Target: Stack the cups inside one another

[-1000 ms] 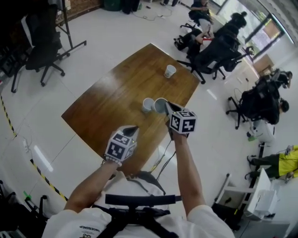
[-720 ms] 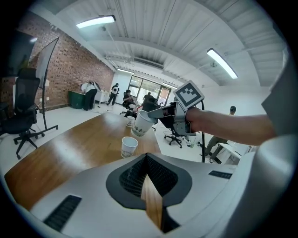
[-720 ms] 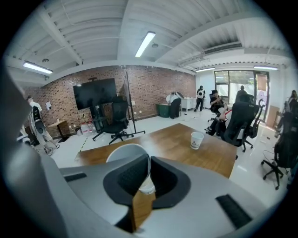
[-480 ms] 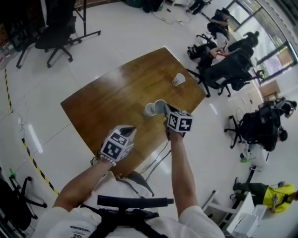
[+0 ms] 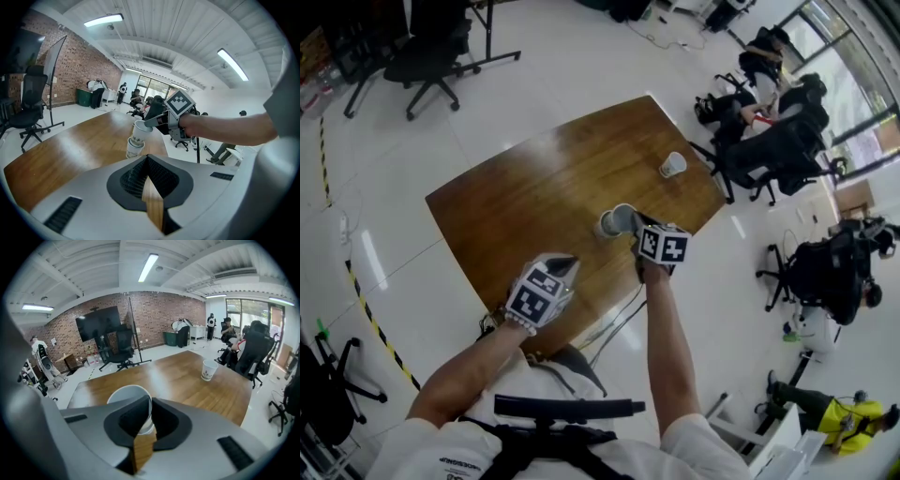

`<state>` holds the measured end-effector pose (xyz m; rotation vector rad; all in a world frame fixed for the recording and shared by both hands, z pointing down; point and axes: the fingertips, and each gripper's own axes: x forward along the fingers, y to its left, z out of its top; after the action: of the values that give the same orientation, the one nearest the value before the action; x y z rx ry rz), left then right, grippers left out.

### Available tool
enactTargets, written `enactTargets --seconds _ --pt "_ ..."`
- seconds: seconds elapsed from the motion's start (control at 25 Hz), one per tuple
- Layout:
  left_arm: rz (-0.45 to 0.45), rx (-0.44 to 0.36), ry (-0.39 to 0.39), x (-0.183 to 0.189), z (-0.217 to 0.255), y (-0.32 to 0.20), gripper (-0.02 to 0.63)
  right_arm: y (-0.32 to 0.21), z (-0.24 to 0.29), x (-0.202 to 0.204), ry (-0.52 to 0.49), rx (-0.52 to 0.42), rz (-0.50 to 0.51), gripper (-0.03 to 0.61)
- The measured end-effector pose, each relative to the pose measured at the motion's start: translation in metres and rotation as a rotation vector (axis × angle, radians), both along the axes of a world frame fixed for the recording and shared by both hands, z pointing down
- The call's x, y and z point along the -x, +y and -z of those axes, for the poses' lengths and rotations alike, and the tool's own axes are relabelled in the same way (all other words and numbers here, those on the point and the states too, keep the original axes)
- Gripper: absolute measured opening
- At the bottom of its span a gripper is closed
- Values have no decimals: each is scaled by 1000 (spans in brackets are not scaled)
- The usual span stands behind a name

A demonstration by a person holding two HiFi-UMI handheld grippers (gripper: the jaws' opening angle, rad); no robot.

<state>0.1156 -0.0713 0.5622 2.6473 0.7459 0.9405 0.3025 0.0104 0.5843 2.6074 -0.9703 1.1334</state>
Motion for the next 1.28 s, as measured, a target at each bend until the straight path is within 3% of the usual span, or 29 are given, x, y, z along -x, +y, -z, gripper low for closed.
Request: enactTargets --seconds 1.08,1.28 --pt "76 13 -67 13 -25 -16 -12 -12 -62 2 -90 51 40 26" --pt "87 16 -78 15 -30 -22 -12 -12 -69 1 -81 71 32 55"
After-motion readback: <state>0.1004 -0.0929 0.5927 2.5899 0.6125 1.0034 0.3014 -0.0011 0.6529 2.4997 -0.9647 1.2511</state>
